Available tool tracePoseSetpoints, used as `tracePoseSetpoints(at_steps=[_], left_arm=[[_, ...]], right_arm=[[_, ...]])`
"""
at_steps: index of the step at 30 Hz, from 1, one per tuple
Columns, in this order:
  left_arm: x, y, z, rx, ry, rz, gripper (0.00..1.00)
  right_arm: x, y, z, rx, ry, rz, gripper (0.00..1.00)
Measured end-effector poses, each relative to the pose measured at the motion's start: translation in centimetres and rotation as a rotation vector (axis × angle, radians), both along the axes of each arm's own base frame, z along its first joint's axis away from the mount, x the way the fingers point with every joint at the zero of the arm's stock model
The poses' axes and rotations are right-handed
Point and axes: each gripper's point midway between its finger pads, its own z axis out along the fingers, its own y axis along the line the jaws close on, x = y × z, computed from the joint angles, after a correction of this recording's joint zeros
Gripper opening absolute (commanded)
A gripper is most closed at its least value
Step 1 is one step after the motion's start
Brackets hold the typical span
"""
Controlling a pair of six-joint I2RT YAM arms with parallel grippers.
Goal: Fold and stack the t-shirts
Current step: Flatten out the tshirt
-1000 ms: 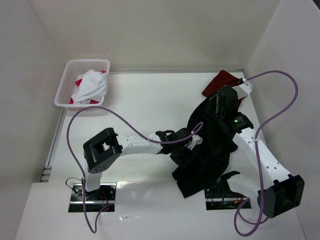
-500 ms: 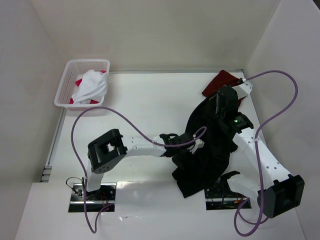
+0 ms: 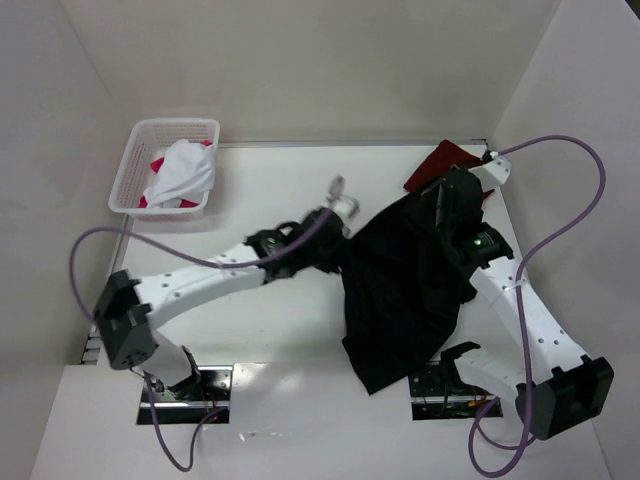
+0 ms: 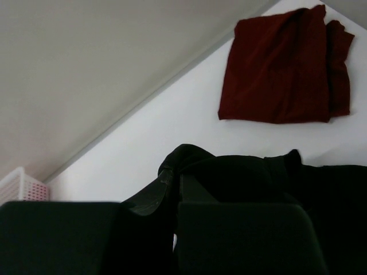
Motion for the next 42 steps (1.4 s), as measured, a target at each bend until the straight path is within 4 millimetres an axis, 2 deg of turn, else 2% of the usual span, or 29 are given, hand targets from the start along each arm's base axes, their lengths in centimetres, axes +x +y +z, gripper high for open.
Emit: tracePoseSetpoints(at_steps=[2, 5, 6, 8, 10, 13, 15, 21, 27, 31, 33, 34, 36, 37, 38, 39, 40, 42], left_arm=[[3.8, 3.7, 4.4, -0.055, -0.101, 0.144, 0.0], [8.8, 11.6, 10.6, -0.112, -0.255, 0.386, 0.0], [9.8, 14.2, 12.3, -0.122, -0.299, 0.456, 0.0], [10.4, 18.3, 15.7, -0.141, -0.385, 0.548, 0.0], [10.2, 21.2, 19.1, -0.159, -0.464, 0.599, 0.0], [9.4, 23.8, 23.8, -0.198, -0.563, 0.636, 0.0], [8.2, 24.7, 26.0, -0.227, -0.615, 0.634, 0.0], [3.7, 26.6, 29.0, -0.309, -0.684, 0.587, 0.0], [-2.8, 29.4, 32.0, -0.433, -0.765, 0.543, 0.0], [-5.2, 30.6, 34.5, -0.496, -0.812, 0.534, 0.0], [-5.1, 30.6, 34.7, -0.497, -0.814, 0.538, 0.0], [-4.7, 30.5, 34.4, -0.486, -0.806, 0.544, 0.0], [-2.8, 29.8, 33.3, -0.448, -0.777, 0.568, 0.0], [-1.4, 29.2, 32.4, -0.421, -0.753, 0.579, 0.0], [0.3, 28.4, 31.0, -0.39, -0.72, 0.593, 0.0], [2.2, 27.4, 29.3, -0.358, -0.683, 0.603, 0.0], [4.2, 26.3, 26.8, -0.316, -0.634, 0.61, 0.0], [7.4, 24.5, 21.1, -0.22, -0.522, 0.623, 0.0]], right_arm=[[0.1, 0.2, 1.5, 0.005, -0.029, 0.015, 0.01], [-0.2, 0.5, 4.8, 0.022, -0.095, 0.042, 0.01], [-0.4, 0.6, 6.0, 0.029, -0.124, 0.051, 0.01], [-1.3, 0.7, 8.5, 0.039, -0.182, 0.079, 0.01], [-2.7, 0.8, 11.2, 0.053, -0.249, 0.11, 0.01], [-4.9, 1.1, 15.3, 0.056, -0.352, 0.182, 0.0], [-6.5, 1.5, 17.6, 0.044, -0.411, 0.238, 0.0], [-12.1, 2.3, 22.8, 0.019, -0.574, 0.386, 0.0], [-19.3, 2.3, 26.9, 0.009, -0.725, 0.507, 0.0], [-23.0, 1.7, 28.4, 0.016, -0.788, 0.538, 0.0], [-23.4, 1.7, 28.4, 0.029, -0.786, 0.539, 0.0], [-22.9, 1.7, 28.0, 0.04, -0.764, 0.533, 0.0], [-20.7, 2.0, 26.4, 0.076, -0.71, 0.509, 0.0], [-19.1, 2.3, 24.8, 0.095, -0.672, 0.498, 0.0], [-17.2, 2.7, 22.8, 0.114, -0.629, 0.485, 0.0], [-14.8, 3.4, 19.6, 0.139, -0.552, 0.475, 0.0], [-12.3, 4.3, 16.0, 0.161, -0.46, 0.469, 0.0], [-7.8, 5.8, 7.3, 0.196, -0.241, 0.449, 0.0]])
